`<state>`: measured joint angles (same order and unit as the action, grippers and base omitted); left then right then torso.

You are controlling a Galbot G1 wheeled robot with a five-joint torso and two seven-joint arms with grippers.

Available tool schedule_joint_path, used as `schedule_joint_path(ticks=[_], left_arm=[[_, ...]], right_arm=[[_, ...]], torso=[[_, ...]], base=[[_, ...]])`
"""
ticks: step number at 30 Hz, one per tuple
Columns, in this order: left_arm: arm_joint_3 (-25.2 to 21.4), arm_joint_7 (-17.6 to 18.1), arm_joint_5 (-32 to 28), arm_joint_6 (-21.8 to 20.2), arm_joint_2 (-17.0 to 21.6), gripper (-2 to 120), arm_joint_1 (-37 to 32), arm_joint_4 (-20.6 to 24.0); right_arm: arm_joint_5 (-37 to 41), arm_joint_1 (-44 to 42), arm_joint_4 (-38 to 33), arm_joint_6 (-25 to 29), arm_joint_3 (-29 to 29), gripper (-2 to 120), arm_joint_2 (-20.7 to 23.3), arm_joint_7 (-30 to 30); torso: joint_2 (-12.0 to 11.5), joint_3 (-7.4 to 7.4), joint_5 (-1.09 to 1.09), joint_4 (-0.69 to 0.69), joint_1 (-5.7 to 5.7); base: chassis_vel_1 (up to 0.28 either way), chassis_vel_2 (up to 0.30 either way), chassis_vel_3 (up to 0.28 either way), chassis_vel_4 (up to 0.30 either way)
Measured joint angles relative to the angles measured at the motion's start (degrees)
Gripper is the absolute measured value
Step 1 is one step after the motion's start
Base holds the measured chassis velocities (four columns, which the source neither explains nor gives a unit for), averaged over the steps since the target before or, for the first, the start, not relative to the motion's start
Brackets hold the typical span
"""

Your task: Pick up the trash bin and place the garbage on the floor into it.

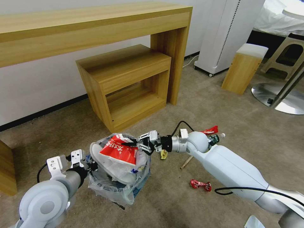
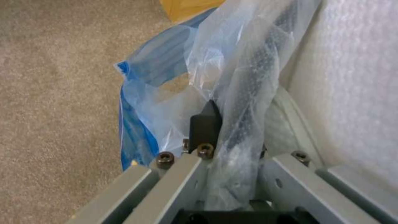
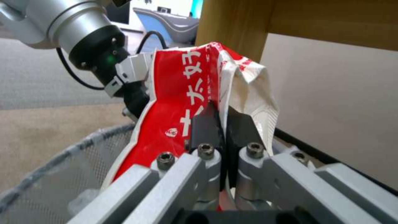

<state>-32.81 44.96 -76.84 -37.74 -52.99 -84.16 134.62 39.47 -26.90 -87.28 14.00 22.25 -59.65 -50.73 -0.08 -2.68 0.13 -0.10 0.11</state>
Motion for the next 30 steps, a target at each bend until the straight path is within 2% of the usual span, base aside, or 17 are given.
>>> schedule_joint_path(ticks=[5, 7, 10, 11, 14, 18, 20, 21, 24, 25, 28, 30], left_arm=[[-0.1, -0.1, -0.2, 0.0, 0.0, 0, -0.2, 0.4], [-0.2, -0.1, -0.2, 0.0, 0.0, 0, -0.2, 0.4], [-0.3, -0.1, -0.2, -0.1, 0.0, 0, -0.4, 0.6], [-0.3, -0.1, -0.2, -0.1, 0.0, 0, -0.4, 0.6], [-0.5, -0.1, -0.3, -0.1, 0.0, 0, -0.4, 0.8], [-0.5, -0.1, -0.3, -0.1, 0.0, 0, -0.5, 0.9], [-0.5, -0.1, -0.2, -0.1, 0.0, 0, -0.6, 0.9], [-0.5, -0.1, -0.2, -0.1, 0.0, 0, -0.6, 0.9], [-0.6, -0.1, -0.1, -0.1, 0.0, 0, -0.6, 0.6], [-0.6, -0.1, -0.1, -0.1, 0.0, 0, -0.6, 0.6], [-0.6, -0.1, -0.1, -0.1, 0.1, 0, -0.5, 0.5], [-0.7, -0.1, -0.1, -0.1, 0.1, 0, -0.5, 0.4]], right_arm=[[-0.3, 0.0, 0.9, 0.4, 0.8, 0, -1.2, 0.1], [-0.3, 0.0, 1.0, 0.5, 0.9, 4, -1.4, 0.0], [-0.4, 0.2, 1.1, 0.5, 1.0, 18, -1.4, -0.1], [-0.4, 0.2, 1.1, 0.5, 1.0, 18, -1.4, -0.1], [-0.4, 0.2, 1.1, 0.7, 1.1, 34, -1.1, 0.0], [-0.2, 0.2, 1.1, 0.9, 1.1, 44, -0.9, 0.1], [0.7, 0.0, 0.7, 0.9, 1.1, 54, -0.6, 0.1], [0.7, 0.0, 0.7, 0.9, 1.1, 54, -0.6, 0.1], [2.0, 0.0, -0.1, 0.6, 0.4, 69, 0.0, -0.4], [2.0, 0.0, -0.1, 0.6, 0.4, 69, 0.0, -0.4], [3.5, -0.3, -1.1, 0.1, -1.1, 84, 1.2, -1.8], [4.4, -0.4, -1.5, 0.0, -1.6, 89, 1.7, -1.9]], torso=[[0.0, 0.00, 0.00, 0.00, 0.00], [0.0, 0.00, 0.00, 0.00, 0.00], [0.0, 0.00, 0.00, 0.00, 0.00], [0.0, 0.00, 0.00, 0.00, 0.00], [0.0, 0.00, 0.00, 0.00, 0.00], [0.0, 0.00, 0.00, 0.00, 0.00], [0.0, 0.00, 0.00, 0.00, 0.00], [0.0, 0.00, 0.00, 0.00, 0.00], [0.0, 0.00, 0.00, 0.00, 0.00], [0.0, 0.00, 0.00, 0.00, 0.00], [0.0, 0.00, 0.00, 0.00, 0.00], [0.0, 0.00, 0.01, 0.00, 0.00]], base=[[0.000, 0.000, 0.000, 0.000], [0.000, 0.000, 0.000, 0.000], [0.000, 0.000, 0.000, 0.000], [0.000, 0.000, 0.000, 0.000], [0.000, 0.000, 0.000, 0.000], [0.000, 0.000, 0.000, 0.000], [0.000, 0.000, 0.000, 0.000], [0.000, 0.000, 0.000, 0.000], [0.000, 0.000, 0.000, 0.000], [0.000, 0.000, 0.000, 0.000], [0.000, 0.000, 0.000, 0.000], [0.000, 0.000, 0.000, 0.000]])
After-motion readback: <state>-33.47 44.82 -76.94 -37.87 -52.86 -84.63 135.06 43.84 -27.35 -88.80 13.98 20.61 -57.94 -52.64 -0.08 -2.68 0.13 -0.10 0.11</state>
